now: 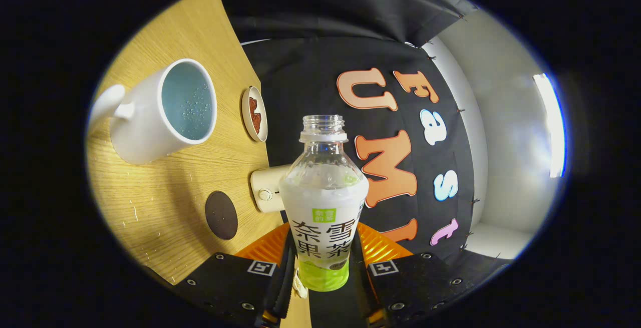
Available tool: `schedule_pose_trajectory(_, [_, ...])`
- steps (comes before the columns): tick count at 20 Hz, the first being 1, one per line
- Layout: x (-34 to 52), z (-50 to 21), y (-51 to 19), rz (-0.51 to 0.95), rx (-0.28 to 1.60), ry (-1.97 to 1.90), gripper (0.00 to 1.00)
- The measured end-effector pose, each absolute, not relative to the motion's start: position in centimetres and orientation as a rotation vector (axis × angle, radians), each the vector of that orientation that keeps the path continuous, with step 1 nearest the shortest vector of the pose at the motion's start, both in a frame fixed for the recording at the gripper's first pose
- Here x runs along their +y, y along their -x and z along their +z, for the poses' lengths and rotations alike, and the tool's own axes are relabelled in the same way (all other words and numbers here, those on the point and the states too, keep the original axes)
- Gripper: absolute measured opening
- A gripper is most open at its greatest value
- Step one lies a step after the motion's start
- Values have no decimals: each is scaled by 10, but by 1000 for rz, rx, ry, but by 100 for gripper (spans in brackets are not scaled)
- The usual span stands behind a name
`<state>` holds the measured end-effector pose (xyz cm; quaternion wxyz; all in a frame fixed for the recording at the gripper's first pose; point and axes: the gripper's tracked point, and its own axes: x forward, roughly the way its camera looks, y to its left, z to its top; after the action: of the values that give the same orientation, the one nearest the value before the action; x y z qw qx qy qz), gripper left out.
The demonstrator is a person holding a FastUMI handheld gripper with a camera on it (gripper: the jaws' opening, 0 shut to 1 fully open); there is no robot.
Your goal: Take the bottle from table, then pour the juice into the cup, finally place the bottle on the coaster
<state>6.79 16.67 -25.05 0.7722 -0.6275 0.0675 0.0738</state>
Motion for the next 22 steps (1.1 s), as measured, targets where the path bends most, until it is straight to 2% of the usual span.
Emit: schedule_pose_trajectory(22, [182,-242,-67,186,-21,1643,53])
